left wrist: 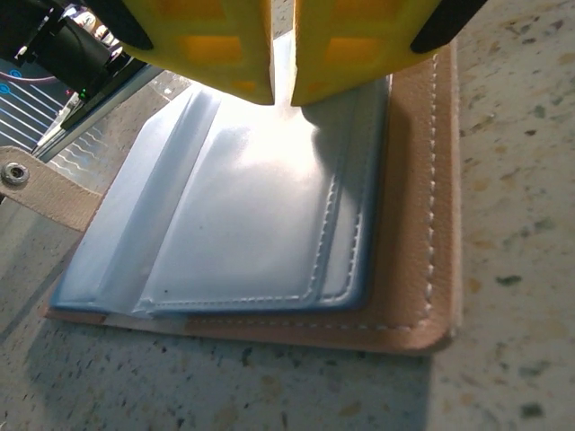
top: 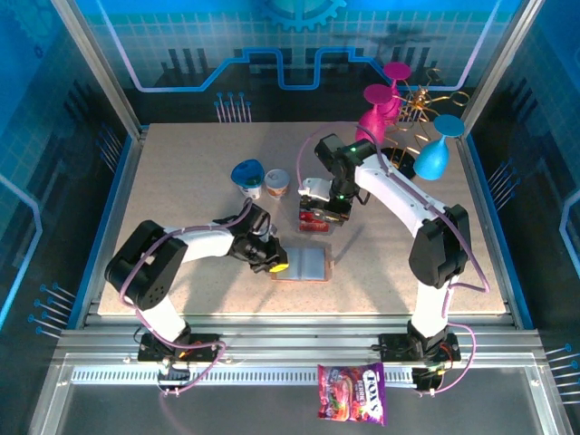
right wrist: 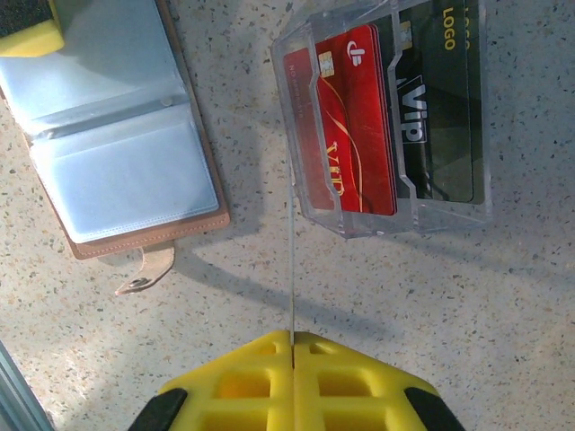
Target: Take the credit cards out of the card holder
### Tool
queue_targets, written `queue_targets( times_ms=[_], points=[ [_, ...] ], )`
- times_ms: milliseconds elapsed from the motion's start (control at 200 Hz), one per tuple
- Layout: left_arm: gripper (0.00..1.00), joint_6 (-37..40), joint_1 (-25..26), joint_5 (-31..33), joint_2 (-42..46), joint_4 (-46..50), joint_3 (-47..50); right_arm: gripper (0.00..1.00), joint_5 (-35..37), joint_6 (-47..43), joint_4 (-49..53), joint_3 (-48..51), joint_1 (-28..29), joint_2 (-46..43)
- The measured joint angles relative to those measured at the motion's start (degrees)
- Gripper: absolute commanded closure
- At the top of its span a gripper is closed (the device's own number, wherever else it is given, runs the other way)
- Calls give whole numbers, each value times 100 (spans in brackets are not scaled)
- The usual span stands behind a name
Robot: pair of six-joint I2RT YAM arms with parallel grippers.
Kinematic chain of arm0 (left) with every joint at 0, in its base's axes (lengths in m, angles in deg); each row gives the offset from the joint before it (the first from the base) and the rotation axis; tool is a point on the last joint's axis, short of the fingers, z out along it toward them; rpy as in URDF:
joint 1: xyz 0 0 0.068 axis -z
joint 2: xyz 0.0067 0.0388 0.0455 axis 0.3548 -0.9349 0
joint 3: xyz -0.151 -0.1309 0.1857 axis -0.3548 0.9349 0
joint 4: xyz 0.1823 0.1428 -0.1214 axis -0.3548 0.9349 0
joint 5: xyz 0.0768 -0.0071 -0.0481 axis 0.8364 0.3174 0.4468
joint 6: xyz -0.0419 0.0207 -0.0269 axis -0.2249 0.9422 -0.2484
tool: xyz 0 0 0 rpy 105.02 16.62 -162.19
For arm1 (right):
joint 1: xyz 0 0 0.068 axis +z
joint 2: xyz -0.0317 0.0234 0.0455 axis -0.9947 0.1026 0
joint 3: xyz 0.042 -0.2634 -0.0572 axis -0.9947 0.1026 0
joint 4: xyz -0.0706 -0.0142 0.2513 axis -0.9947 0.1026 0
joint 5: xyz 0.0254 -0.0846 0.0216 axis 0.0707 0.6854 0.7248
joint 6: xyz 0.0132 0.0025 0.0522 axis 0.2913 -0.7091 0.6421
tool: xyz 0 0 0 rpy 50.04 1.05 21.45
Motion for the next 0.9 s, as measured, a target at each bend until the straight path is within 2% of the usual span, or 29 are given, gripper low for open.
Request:
queue_targets(
  times_ms=[675, 901],
  points=[
    [86, -22, 149, 4, -199, 4, -258, 100, -240, -70, -190, 17, -133, 0],
    [86, -48, 149, 44, -179, 4, -227, 100, -376, -319, -166, -538, -195, 328]
  ],
)
